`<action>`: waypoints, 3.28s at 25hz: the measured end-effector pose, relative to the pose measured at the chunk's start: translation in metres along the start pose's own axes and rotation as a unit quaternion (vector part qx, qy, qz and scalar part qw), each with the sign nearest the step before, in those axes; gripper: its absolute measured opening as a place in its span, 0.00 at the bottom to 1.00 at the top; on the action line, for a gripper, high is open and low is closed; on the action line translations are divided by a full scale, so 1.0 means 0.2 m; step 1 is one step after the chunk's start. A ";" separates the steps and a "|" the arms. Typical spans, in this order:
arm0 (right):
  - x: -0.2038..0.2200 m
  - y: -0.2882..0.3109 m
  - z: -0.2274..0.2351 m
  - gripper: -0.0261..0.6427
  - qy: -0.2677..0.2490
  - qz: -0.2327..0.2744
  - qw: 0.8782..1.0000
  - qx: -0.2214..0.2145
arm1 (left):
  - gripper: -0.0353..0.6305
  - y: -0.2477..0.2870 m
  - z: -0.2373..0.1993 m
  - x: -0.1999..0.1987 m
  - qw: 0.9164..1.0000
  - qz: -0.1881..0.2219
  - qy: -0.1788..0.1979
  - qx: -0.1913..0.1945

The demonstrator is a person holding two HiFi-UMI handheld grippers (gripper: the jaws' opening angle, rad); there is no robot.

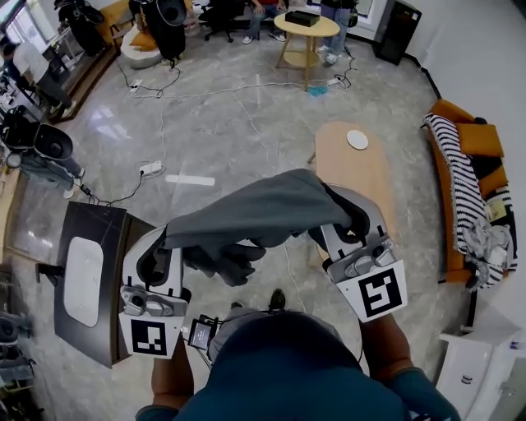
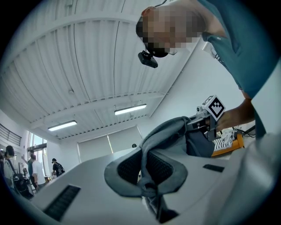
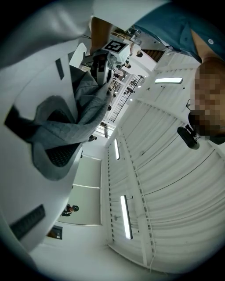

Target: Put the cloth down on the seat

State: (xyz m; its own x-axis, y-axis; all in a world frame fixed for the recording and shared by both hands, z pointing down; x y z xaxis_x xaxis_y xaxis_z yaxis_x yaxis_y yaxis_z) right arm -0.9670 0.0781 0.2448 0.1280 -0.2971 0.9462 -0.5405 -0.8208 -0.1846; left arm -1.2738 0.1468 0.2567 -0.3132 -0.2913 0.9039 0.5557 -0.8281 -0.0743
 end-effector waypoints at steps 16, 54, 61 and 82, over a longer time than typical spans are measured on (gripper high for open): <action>-0.14 -0.24 -0.28 0.10 -0.031 0.017 0.999 0.002 | 0.09 -0.41 0.12 -0.06 1.000 0.002 0.000 0.020; -0.09 -0.86 0.30 0.10 0.011 0.028 0.994 -0.109 | 0.09 -0.33 1.13 -0.50 0.995 -0.052 0.011 -0.084; -0.15 -0.99 0.24 0.10 -0.002 0.021 0.994 -0.111 | 0.09 -0.45 1.22 -0.53 0.996 -0.039 0.003 -0.080; 0.05 -1.13 0.86 0.10 0.019 0.064 0.972 -0.226 | 0.09 -0.04 1.78 -0.76 0.973 -0.119 0.055 -0.190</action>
State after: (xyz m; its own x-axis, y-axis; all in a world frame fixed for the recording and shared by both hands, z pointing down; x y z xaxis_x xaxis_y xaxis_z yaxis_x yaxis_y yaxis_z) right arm -0.7007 0.1781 0.2500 0.0098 -0.3569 0.9341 -0.8612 -0.4778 -0.1735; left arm -0.9564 0.3684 0.2706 -0.4902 -0.1027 0.8655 0.1401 -0.9894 -0.0381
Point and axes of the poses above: the fingertips, and each gripper's own axes: y forward along the fingers, z to its right, x out of its underside, the point moved 10 cm from there along -y, backward along the fingers, and after that the axes turned 8 degrees about x, right-handed, at the moved point
